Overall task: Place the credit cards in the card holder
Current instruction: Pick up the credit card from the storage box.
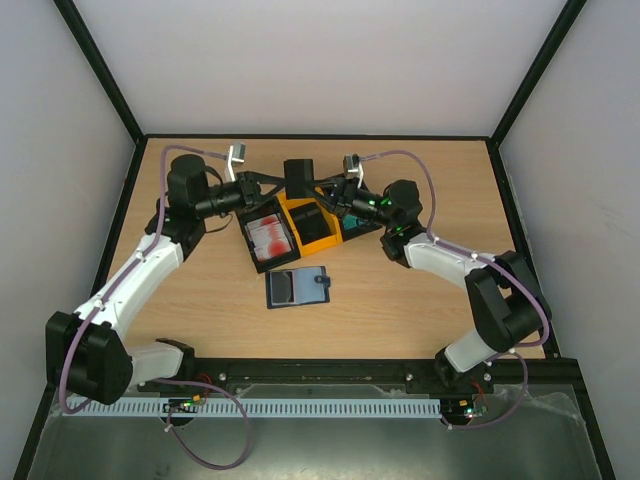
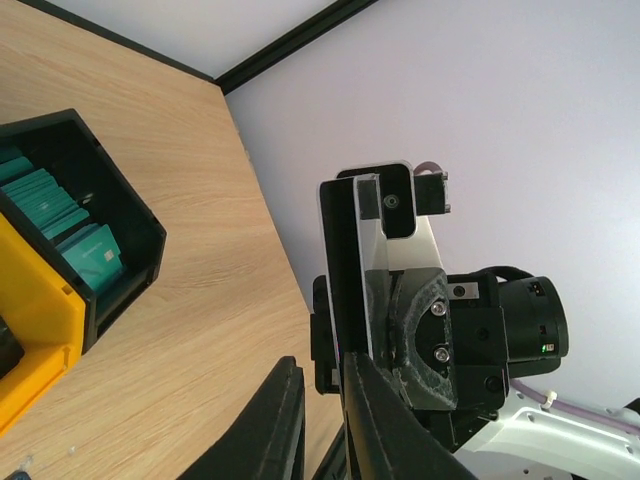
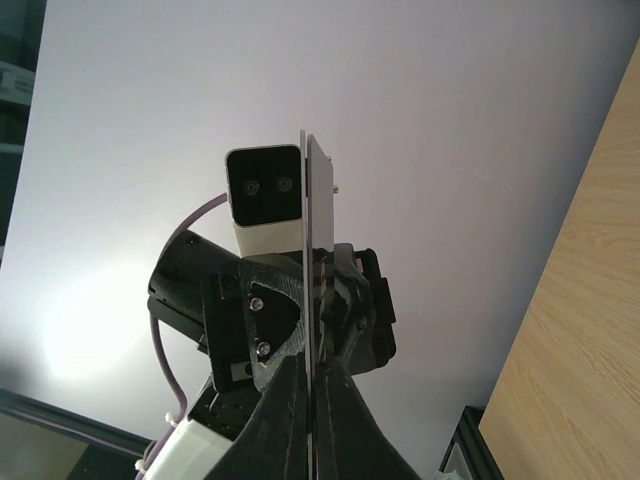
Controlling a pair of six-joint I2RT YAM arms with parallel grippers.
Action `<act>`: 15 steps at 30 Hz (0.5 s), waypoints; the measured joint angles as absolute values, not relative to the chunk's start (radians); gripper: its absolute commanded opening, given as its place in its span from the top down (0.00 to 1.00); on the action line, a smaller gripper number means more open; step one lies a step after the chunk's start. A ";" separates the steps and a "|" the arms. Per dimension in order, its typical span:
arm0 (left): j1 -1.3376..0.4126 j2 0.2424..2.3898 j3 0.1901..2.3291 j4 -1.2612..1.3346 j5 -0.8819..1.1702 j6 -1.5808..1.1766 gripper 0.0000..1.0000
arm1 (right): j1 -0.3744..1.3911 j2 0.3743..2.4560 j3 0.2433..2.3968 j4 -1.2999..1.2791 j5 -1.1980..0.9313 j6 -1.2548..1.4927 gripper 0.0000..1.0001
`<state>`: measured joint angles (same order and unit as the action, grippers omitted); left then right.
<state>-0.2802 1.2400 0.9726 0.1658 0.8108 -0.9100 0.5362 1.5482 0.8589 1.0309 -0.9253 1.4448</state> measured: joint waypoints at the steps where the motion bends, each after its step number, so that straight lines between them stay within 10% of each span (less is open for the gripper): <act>1: -0.280 1.240 0.970 0.168 0.811 -0.910 0.84 | 0.536 1.550 0.859 1.034 -0.927 1.449 0.98; 10: -0.297 1.267 0.965 0.180 0.831 -0.905 0.81 | 0.537 1.580 0.859 1.069 -0.953 1.467 0.98; 15: -0.314 1.282 0.963 0.195 0.833 -0.908 0.96 | 0.537 1.599 0.859 1.078 -0.964 1.467 0.98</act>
